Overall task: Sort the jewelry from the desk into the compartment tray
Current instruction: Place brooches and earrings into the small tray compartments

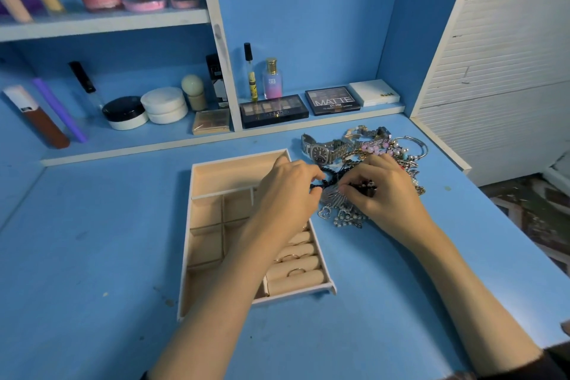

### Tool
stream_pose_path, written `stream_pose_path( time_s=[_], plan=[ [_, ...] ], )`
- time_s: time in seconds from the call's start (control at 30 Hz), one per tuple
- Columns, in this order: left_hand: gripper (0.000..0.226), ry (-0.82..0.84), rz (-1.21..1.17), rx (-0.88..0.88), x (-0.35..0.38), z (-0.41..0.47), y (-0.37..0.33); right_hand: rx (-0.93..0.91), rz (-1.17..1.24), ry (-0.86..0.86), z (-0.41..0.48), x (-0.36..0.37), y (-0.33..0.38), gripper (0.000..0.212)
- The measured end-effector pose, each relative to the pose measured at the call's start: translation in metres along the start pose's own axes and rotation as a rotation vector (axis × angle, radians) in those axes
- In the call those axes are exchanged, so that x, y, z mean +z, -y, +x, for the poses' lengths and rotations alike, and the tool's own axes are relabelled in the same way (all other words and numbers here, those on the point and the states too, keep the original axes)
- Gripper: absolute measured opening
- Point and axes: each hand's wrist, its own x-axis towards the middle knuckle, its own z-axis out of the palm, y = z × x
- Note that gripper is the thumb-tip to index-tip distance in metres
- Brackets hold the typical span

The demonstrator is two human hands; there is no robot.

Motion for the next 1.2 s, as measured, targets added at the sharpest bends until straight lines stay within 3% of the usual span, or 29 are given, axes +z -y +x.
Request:
stream_pose_path(
  time_s=[0.2, 0.37, 0.53, 0.67, 0.87, 1.0, 1.1, 1.2],
  plan=[
    [0.024, 0.049, 0.084, 0.045, 0.005, 0.006, 0.003, -0.081, -0.085, -0.175, -0.004, 0.001, 0.001, 0.006],
    [0.022, 0.031, 0.117, 0.073, 0.006, 0.005, 0.003, 0.03, 0.005, -0.356, -0.005, -0.005, 0.002, 0.005],
    [0.021, -0.022, 0.207, 0.105, 0.008, 0.005, 0.005, 0.263, 0.347, -0.307, -0.004, -0.005, 0.008, 0.007],
    [0.021, -0.049, 0.227, 0.109, 0.009, 0.006, 0.002, 0.349, 0.506, -0.277, -0.004, -0.004, 0.008, 0.008],
    [0.014, -0.205, -0.016, 0.051, -0.018, -0.012, 0.002, 0.381, 0.543, -0.29, -0.006, -0.006, 0.008, 0.011],
    [0.007, -0.327, -0.12, -0.121, -0.048, -0.044, 0.043, 0.377, 0.641, -0.262, -0.007, -0.005, 0.02, 0.012],
    [0.005, -0.391, -0.117, -0.176, -0.059, -0.06, 0.083, 0.321, 0.68, -0.208, 0.0, 0.0, 0.041, 0.011],
    [0.005, -0.326, -0.038, -0.13, -0.058, -0.065, 0.109, 0.242, 0.659, -0.155, 0.007, 0.008, 0.064, 0.012]
  ],
)
